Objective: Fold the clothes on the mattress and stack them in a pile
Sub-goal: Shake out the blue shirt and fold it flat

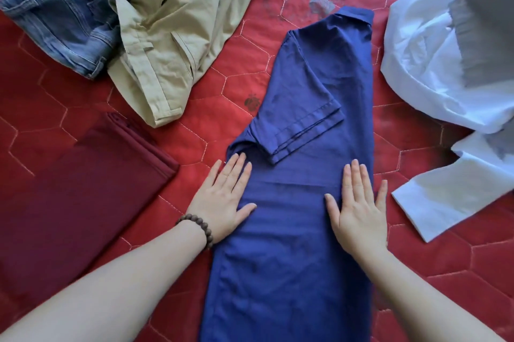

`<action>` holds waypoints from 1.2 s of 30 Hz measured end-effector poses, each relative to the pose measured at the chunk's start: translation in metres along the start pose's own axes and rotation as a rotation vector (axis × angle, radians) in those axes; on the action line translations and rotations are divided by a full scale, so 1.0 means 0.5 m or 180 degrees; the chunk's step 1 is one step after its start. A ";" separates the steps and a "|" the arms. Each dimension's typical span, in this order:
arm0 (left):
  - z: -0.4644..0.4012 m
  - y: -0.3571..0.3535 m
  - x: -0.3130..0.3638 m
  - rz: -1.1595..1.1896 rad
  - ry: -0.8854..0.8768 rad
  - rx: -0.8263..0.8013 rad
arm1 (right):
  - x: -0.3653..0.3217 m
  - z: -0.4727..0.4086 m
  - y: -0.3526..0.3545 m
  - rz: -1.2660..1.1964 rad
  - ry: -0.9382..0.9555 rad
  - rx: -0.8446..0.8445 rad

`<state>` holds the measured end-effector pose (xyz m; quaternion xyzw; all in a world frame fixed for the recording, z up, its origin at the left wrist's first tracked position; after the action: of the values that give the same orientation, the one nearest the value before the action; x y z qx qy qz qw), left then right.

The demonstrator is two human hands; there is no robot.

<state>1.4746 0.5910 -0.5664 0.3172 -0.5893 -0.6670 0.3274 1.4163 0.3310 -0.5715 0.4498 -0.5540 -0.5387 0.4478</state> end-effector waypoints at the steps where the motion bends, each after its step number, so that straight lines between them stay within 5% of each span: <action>1: 0.004 0.006 0.007 0.0021 0.0076 0.0044 | 0.000 0.014 0.005 -0.0010 -0.0106 0.0013; 7: 0.090 0.010 0.188 0.0550 -0.0348 0.0130 | -0.177 0.156 0.015 -0.0480 0.0577 0.0160; 16: 0.228 -0.017 0.092 0.0116 0.0177 -0.0068 | -0.018 0.338 0.029 -0.0099 -0.0370 -0.0016; 19: 0.278 0.005 0.188 0.0448 -0.0243 0.0304 | -0.102 0.388 0.042 -0.0427 0.0127 0.0180; 22: 0.358 -0.009 0.263 0.0449 -0.0756 0.0150 | -0.174 0.464 0.030 -0.0549 0.0767 0.0079; 36: 0.439 0.005 0.085 0.0217 -0.0853 0.0449 | 0.138 0.510 0.073 -0.0256 0.0736 -0.0222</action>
<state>1.2723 0.6833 -0.5428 0.2274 -0.6835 -0.6488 0.2452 1.1521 0.3131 -0.5387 0.5149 -0.4611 -0.5197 0.5021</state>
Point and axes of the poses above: each hand's wrist, its own z-axis away from the middle knuckle, its own y-axis out of the back of the hand, x = y × z, the point moved 5 cm from there along -z, towards the middle knuckle, and after that the axes turned 14 degrees about x, right-handed, at the moved point
